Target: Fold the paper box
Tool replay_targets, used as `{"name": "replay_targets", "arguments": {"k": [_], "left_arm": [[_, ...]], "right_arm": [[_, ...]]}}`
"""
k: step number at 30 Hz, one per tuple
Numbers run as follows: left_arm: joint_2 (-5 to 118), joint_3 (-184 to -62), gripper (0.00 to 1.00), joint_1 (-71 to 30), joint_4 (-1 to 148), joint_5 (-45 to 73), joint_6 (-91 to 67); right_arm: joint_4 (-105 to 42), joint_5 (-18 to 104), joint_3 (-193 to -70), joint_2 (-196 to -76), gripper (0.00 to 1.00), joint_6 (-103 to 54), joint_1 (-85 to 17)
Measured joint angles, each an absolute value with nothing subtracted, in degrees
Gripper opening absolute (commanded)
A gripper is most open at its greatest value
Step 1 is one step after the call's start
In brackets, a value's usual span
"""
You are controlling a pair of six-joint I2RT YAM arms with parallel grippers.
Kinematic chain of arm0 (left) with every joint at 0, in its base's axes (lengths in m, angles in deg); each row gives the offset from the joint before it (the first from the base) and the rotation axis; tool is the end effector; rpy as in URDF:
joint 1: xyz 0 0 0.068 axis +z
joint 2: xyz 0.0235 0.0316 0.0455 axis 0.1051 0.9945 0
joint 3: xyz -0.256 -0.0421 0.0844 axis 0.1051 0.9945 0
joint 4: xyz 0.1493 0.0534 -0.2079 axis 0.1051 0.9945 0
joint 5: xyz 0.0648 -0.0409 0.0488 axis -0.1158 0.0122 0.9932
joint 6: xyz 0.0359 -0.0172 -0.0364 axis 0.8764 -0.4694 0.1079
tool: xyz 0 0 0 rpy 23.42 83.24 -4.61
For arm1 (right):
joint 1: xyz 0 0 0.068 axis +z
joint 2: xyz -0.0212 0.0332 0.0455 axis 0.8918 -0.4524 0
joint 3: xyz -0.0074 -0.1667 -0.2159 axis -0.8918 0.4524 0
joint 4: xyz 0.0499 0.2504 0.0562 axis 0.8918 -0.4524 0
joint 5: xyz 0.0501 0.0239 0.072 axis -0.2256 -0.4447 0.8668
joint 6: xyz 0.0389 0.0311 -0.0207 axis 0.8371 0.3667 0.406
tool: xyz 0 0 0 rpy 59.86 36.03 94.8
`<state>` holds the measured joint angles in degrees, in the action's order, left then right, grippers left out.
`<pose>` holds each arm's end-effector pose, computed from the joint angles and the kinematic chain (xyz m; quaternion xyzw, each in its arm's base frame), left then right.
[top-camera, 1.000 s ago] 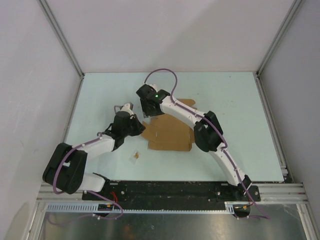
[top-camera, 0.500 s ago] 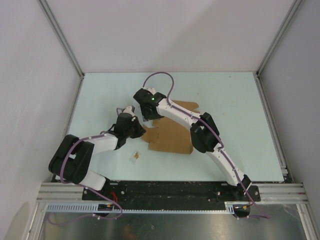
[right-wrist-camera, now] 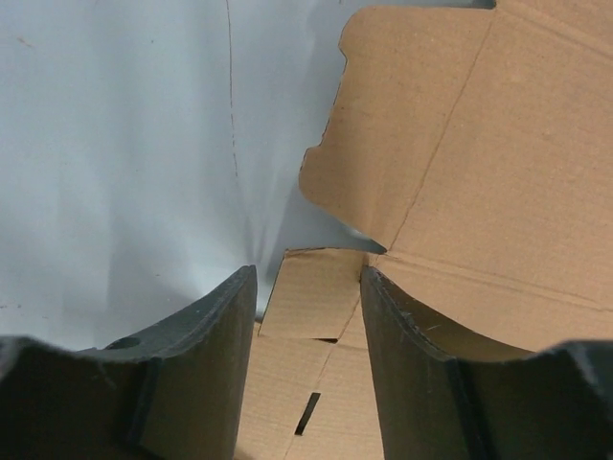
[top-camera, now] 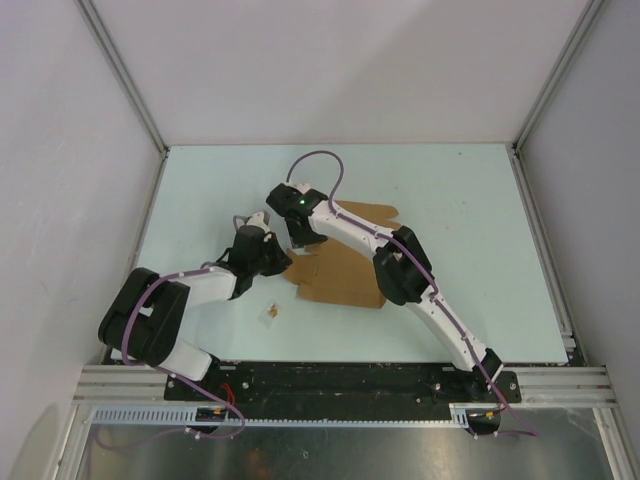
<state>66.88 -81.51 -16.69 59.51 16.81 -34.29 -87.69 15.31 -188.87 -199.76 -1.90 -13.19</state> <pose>0.2535 -0.1096 0.1439 -0.0694 0.8961 -0.2435 0.3645 0.3488 0.3954 0.1739 -0.1390 0.9580 -0.0159 0.2502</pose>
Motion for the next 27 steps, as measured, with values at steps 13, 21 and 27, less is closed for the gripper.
{"name": "replay_targets", "arguments": {"k": [13,21,27], "left_arm": [[66.9,-81.5,0.0,-16.7,59.3,16.8,-34.3],[66.9,-81.5,0.0,-16.7,59.3,16.9,-34.8],[66.9,-81.5,0.0,-16.7,59.4,17.1,-34.8]], "right_arm": [[-86.6,13.7,-187.7,-199.4,0.28,-1.9,-12.9],[-84.7,13.3,-182.1,-194.5,0.19,-1.7,-13.1],[-84.9,12.3,-178.3,-191.4,0.17,-1.8,-14.0]]}}
